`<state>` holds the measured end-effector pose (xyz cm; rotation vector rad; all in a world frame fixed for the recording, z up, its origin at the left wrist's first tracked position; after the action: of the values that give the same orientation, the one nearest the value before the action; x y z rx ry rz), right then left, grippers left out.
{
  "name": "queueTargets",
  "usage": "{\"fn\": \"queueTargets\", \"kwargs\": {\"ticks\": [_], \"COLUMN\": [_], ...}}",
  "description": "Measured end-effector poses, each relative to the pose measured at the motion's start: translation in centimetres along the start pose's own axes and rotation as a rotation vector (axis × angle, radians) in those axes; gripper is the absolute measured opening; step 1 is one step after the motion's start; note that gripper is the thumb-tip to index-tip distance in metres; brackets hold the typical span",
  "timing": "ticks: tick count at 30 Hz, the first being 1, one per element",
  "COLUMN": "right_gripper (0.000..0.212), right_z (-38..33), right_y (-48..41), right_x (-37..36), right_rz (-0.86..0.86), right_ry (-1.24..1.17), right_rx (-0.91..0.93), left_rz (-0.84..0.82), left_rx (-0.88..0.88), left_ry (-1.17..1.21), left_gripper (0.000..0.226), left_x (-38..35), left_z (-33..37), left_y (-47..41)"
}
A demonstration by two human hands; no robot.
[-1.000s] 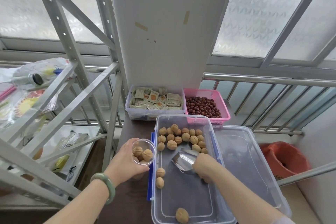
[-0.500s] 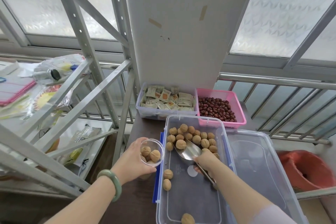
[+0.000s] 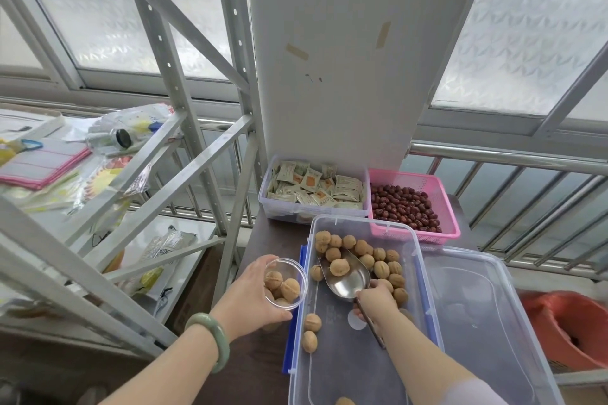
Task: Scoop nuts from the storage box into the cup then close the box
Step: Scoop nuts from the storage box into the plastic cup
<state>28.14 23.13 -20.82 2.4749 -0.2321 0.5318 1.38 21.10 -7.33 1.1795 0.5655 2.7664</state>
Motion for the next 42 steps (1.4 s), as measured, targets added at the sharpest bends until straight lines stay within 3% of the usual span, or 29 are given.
{"fn": "queueTargets", "kwargs": {"ticks": [7, 17, 23, 30, 35, 42], "right_gripper": [0.036, 0.036, 0.029, 0.028, 0.046, 0.041], "right_z": [-1.0, -5.1, -10.0, -16.1, -18.1, -18.9], "right_y": [2.1, 5.5, 9.5, 14.4, 15.1, 15.8], "right_x": [0.9, 4.7, 6.4, 5.2, 3.5, 3.6], "right_rz": [-0.048, -0.086, -0.22, -0.299, -0.29, -0.253], "right_ry": [-0.102, 0.083, 0.098, 0.581, 0.985, 1.019], "right_rx": [0.127, 0.233, 0.354, 0.602, 0.703, 0.735], "left_rz": [-0.005, 0.01, -0.005, -0.003, -0.003, 0.005], "left_rx": [-0.002, -0.016, -0.032, -0.019, -0.024, -0.047], "left_ry": [0.001, -0.009, 0.032, 0.054, 0.065, 0.072], "left_gripper": [0.098, 0.097, 0.097, 0.099, 0.098, 0.097], "left_x": [-0.1, -0.1, -0.1, 0.0, -0.1, -0.1], "left_z": [0.0, -0.2, -0.1, -0.3, -0.5, -0.6], "left_y": [0.0, -0.3, -0.3, -0.1, 0.1, 0.2]}}
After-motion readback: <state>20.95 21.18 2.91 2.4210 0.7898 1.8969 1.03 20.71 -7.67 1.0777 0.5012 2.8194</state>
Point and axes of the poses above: each hand's wrist, its own y-axis away from the middle knuckle, its own x-axis out of the back of the hand, z = x × y, the point moved 10 cm from there along -y, towards the middle knuckle, and after that the axes turned 15 degrees about x, right-handed, at the moved point
